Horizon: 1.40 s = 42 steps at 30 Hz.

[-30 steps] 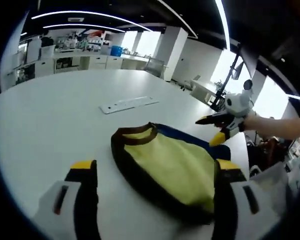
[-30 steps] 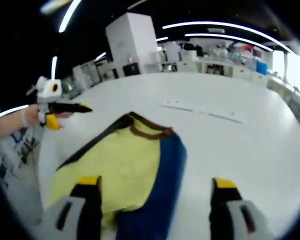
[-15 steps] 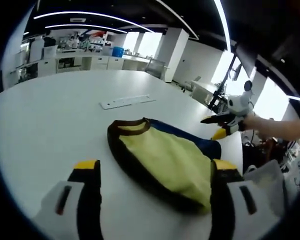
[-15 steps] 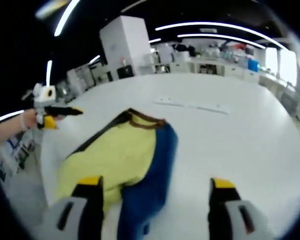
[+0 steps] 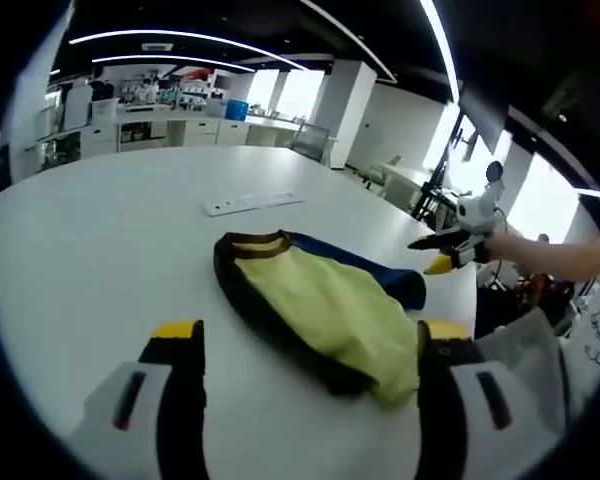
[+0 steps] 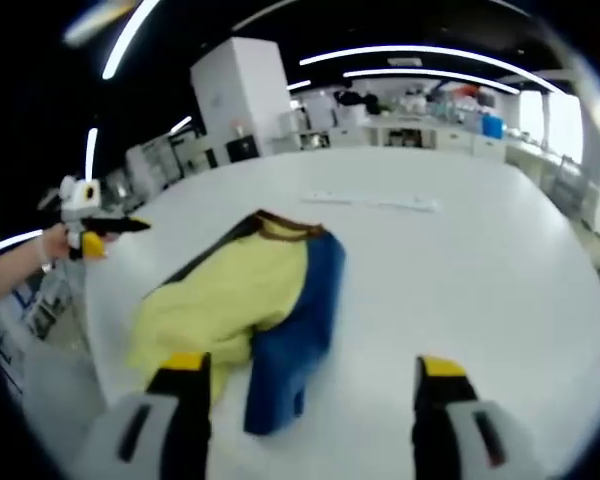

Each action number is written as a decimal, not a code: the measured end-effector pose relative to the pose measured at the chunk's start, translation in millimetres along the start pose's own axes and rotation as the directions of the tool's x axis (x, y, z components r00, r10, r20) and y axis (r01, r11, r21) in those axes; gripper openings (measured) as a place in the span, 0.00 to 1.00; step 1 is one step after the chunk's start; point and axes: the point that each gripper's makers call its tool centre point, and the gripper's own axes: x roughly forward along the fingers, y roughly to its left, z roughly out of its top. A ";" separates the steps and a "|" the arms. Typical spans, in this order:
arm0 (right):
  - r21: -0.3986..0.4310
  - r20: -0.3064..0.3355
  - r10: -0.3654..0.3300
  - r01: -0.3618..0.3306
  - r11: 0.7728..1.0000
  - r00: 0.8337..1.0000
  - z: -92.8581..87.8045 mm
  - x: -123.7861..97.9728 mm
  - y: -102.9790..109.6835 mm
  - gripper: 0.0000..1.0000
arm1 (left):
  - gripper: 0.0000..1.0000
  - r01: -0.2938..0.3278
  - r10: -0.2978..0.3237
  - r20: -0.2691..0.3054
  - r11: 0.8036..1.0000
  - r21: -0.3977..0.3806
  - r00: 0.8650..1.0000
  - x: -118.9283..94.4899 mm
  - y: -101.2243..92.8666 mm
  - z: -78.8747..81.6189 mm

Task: Fold the garment on the visible template until the final outline fits inside the template.

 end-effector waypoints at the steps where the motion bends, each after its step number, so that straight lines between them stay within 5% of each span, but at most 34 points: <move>1: 0.000 -0.002 -0.001 0.001 1.000 1.000 -2.9 -1.2 0.6 0.82 | 0.85 0.001 -0.001 0.002 1.000 0.007 1.000 -2.0 -2.8 -0.8; 15: 0.036 -0.014 0.025 -0.025 0.999 1.000 -24.5 -6.8 7.0 0.65 | 0.83 -0.015 0.015 0.019 1.000 0.001 1.000 -20.5 -3.9 -10.9; 18: 0.036 -0.020 0.033 -0.032 0.999 0.999 -26.8 -6.1 8.9 0.54 | 0.83 -0.022 0.022 0.018 1.000 -0.008 1.000 -22.4 0.4 -13.1; 22: 0.061 -0.038 0.078 -0.076 0.995 0.996 -32.1 -4.0 16.9 0.24 | 0.83 -0.024 0.024 0.015 1.000 -0.014 1.000 -21.2 -0.9 -14.3; 27: 0.058 -0.049 0.073 -0.070 0.996 0.996 -37.1 0.5 14.6 0.16 | 0.83 -0.020 0.021 0.022 1.000 -0.023 1.000 -20.7 -6.4 -14.4; 30: 0.075 -0.042 0.069 -0.065 0.995 0.997 -35.2 0.8 13.1 0.01 | 0.83 -0.016 0.017 0.021 1.000 -0.022 1.000 -20.4 -7.6 -14.8; 37: 0.057 -0.029 0.071 -0.069 0.996 0.997 -26.3 -2.1 16.2 0.00 | 0.82 -0.017 0.017 0.024 0.999 -0.029 1.000 -20.7 -10.0 -15.8; 42: 0.046 0.025 0.096 -0.098 0.994 0.995 4.6 -3.2 22.0 0.00 | 0.82 -0.015 0.017 0.042 0.999 -0.043 0.999 -21.5 -8.6 -12.9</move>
